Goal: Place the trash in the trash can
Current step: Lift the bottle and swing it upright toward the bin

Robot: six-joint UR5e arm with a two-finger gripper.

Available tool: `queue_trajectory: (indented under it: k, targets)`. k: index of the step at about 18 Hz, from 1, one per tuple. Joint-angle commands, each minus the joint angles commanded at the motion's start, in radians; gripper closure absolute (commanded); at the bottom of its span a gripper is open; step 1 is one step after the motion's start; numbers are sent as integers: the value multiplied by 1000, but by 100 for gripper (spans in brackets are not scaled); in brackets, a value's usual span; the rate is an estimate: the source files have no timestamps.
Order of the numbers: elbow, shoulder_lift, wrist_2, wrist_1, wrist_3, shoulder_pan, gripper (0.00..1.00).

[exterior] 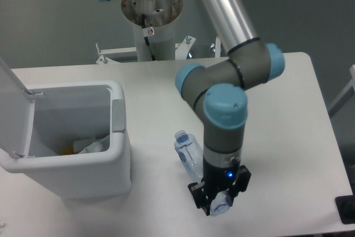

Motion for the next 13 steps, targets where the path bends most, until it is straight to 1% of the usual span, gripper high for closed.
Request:
queue_trajectory:
  k: [3,5,6,10,13]
  targets:
    - [25,23,-9,12,-2,2,45]
    - [32,49,-26,20,-14,3,45]
    - [35,58,-43,38,-26,5,45]
    - [37,124,-133,123,-54,23,45]
    - [37,178,-184,129,-68,26,45]
